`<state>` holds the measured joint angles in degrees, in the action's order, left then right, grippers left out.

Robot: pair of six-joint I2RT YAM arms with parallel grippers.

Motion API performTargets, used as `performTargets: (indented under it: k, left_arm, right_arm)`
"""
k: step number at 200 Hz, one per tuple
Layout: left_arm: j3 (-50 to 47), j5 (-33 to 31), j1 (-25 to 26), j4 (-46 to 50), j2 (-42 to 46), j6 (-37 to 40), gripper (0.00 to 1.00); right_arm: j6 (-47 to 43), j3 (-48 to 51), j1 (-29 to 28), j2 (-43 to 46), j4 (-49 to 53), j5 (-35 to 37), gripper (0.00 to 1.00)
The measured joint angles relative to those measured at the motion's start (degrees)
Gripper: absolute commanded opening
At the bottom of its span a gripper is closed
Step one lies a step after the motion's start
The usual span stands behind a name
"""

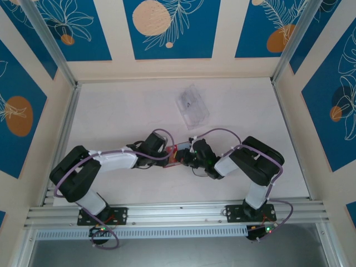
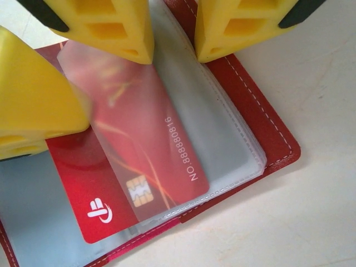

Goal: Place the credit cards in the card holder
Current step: Insert the credit card into the card slot.

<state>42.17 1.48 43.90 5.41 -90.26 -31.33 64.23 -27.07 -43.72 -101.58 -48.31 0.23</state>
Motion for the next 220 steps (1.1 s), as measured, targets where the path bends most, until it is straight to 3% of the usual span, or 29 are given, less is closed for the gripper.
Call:
performTargets:
  k: [34,78,164,198,207,220]
  left_arm:
    - [0.0,0.55,-0.02,1.64,1.05,-0.24,0.3]
    - [0.0,2.91,-2.03,3.1,5.16,-2.4,0.31]
    - [-0.02,6.23,-4.9,3.17,7.5,-4.26,0.24]
    - [-0.02,7.82,-4.9,2.69,5.73,-4.35,0.19]
    - [-0.02,8.07,-4.9,2.71,5.51,-4.37,0.18]
    - [-0.02,8.22,-4.9,2.6,5.49,-4.35,0.16]
  right_arm:
    - [-1.92,-1.11,0.76,1.07,3.76,-2.29,0.24]
    - [-5.18,-3.1,1.92,5.11,13.68,-6.1,0.39]
    - [-11.65,-9.44,2.23,10.86,35.21,-6.88,0.53]
    - [-14.64,-12.48,2.91,11.65,42.01,-6.01,0.49]
    - [-15.32,-12.52,3.3,12.09,43.12,-5.99,0.42]
    - [-16.46,-12.9,4.13,12.57,45.13,-5.97,0.21]
